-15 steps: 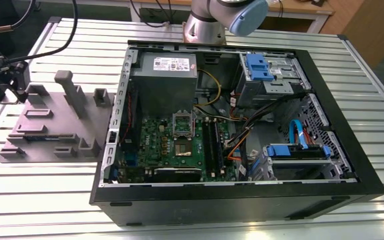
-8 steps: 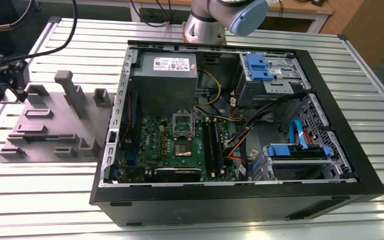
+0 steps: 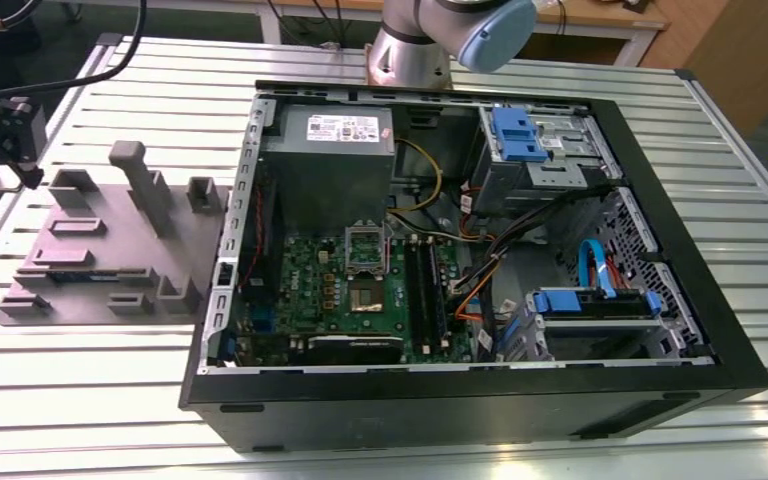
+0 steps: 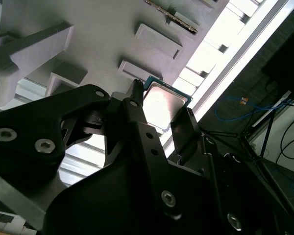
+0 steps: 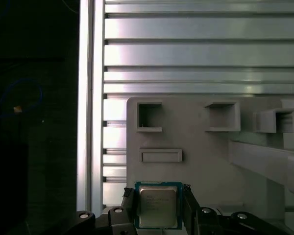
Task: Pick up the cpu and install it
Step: 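Pick up the cpu and move it towards the insertion slot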
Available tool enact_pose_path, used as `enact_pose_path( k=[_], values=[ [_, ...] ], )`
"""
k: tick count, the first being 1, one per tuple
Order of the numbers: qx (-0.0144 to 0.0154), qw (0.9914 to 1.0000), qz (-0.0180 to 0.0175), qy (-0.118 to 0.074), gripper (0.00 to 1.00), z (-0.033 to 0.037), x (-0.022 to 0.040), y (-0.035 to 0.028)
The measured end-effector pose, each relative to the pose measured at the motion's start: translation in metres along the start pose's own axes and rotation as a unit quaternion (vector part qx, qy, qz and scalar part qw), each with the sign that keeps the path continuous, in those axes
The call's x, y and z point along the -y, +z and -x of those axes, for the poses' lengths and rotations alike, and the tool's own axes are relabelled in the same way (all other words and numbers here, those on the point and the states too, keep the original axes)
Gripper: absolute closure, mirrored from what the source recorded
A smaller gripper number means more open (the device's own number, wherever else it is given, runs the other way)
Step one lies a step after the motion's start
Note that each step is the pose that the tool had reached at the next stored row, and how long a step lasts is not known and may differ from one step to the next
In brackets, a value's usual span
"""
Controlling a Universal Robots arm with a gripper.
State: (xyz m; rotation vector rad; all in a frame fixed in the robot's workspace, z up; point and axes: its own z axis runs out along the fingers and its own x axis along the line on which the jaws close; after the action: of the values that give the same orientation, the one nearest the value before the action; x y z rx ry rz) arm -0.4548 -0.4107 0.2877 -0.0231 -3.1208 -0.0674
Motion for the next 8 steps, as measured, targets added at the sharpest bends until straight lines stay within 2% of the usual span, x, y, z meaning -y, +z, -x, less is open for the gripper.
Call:
enact_pose_path(
  k=[8],
  values=[
    [0.0, 1.0, 0.0, 0.0, 0.53, 0.0, -0.0001, -0.0016]
  ],
)
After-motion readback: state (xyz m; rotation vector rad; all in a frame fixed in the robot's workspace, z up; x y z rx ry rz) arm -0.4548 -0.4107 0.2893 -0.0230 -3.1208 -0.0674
